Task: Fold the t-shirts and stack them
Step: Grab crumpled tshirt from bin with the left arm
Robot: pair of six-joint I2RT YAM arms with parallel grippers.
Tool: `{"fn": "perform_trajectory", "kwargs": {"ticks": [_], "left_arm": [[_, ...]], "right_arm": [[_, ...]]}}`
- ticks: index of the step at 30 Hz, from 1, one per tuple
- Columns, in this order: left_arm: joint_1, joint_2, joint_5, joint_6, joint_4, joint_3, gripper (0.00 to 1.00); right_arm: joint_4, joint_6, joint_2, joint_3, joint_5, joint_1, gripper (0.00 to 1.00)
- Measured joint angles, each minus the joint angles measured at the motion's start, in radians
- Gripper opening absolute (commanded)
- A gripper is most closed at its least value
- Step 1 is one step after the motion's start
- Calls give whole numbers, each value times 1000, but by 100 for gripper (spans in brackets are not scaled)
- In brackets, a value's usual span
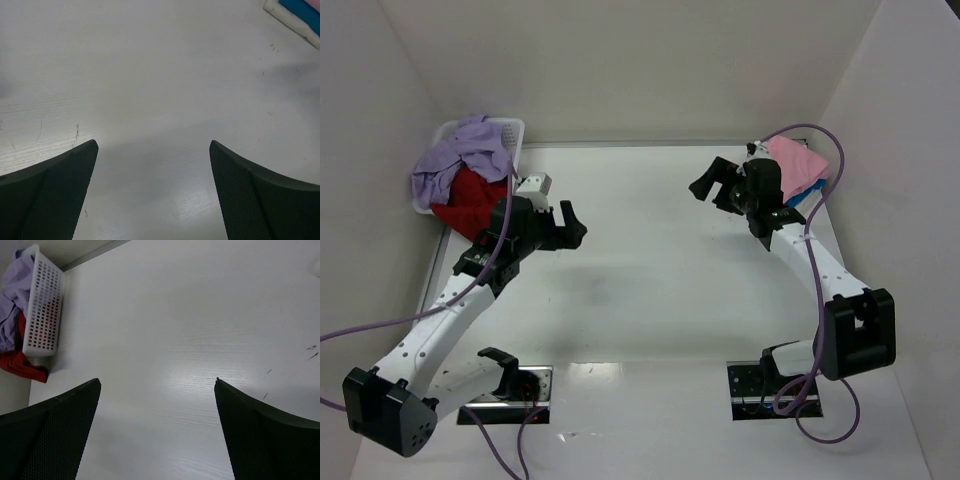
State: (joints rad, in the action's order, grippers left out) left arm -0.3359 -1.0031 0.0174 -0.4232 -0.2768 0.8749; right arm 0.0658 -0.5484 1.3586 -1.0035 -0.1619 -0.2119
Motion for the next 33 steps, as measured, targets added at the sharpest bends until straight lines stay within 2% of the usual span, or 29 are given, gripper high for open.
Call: {"fn": "perform_trajectory", "kwargs": {"ticks": [5, 11, 14, 15, 16, 18, 22, 28, 33], "left_arm": [[0, 16, -16, 0, 9, -7, 100], [7, 19, -109, -1, -17, 7, 100], [39, 15, -154, -4, -39, 39, 100], [83, -1, -174, -5, -49, 78, 100], [154, -40, -188, -3, -65, 148, 100], [183, -63, -200, 0, -62, 181, 100], [310, -217, -212, 12, -85, 359, 100], [430, -467, -243, 47, -52, 466, 100], [483, -614, -293, 58, 4, 492, 100]], "right_arm": [[1, 6, -5, 0, 23, 0, 100], [-1, 6, -28, 0, 27, 0, 100], [-3, 6, -42, 0, 26, 0, 100], [-3, 6, -46, 0, 26, 0, 100], [-4, 6, -49, 0, 24, 0, 100], [-7, 6, -63, 0, 16, 0, 100], [-14, 6, -56, -6, -21, -1, 100], [-16, 11, -40, -17, -42, -1, 100], [-21, 23, 6, -76, -71, -1, 100]]}}
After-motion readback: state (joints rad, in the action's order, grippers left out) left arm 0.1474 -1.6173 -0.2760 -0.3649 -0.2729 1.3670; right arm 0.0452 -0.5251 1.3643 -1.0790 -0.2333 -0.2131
